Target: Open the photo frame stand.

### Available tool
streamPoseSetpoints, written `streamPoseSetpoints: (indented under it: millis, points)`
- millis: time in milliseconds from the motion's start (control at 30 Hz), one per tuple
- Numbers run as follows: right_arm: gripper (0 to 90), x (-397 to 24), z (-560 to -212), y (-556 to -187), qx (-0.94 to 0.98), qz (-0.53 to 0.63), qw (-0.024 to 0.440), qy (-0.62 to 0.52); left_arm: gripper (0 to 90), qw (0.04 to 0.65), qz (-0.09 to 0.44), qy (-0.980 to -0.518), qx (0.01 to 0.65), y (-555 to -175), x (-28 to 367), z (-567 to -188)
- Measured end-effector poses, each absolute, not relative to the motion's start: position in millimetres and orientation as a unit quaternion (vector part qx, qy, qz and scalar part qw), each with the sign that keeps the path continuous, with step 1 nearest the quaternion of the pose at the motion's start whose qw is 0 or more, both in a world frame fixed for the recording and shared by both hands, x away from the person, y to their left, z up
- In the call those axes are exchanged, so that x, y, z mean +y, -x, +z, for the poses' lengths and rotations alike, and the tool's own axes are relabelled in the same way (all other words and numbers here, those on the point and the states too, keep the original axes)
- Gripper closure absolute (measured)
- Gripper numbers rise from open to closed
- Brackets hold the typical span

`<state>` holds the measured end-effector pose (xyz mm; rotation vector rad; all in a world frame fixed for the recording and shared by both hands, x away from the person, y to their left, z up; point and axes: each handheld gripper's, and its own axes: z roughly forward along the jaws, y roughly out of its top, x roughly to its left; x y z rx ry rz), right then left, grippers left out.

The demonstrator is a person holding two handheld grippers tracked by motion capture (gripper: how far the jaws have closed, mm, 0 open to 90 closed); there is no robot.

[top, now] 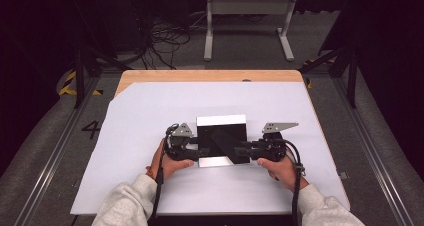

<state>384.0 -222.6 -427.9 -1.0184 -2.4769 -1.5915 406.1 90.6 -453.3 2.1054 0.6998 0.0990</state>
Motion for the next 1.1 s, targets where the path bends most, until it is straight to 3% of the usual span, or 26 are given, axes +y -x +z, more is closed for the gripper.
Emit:
streamPoseSetpoints:
  millis: [267,533,1100]
  points:
    - [67.2,-219.1,-426.5,-383.0,-0.798,-0.511,0.010,0.320,47.4,0.446,0.065,-0.852,0.267,-404.0,91.1,-448.1]
    - [75.6,-212.0,-422.9,-378.3,-0.803,-0.511,0.014,0.305,53.8,0.455,0.141,-0.849,0.230,-391.5,87.9,-438.2]
    - [76.9,-203.3,-419.7,-370.5,-0.820,-0.497,-0.015,0.282,59.5,0.461,0.157,-0.847,0.214,-384.5,91.0,-435.9]
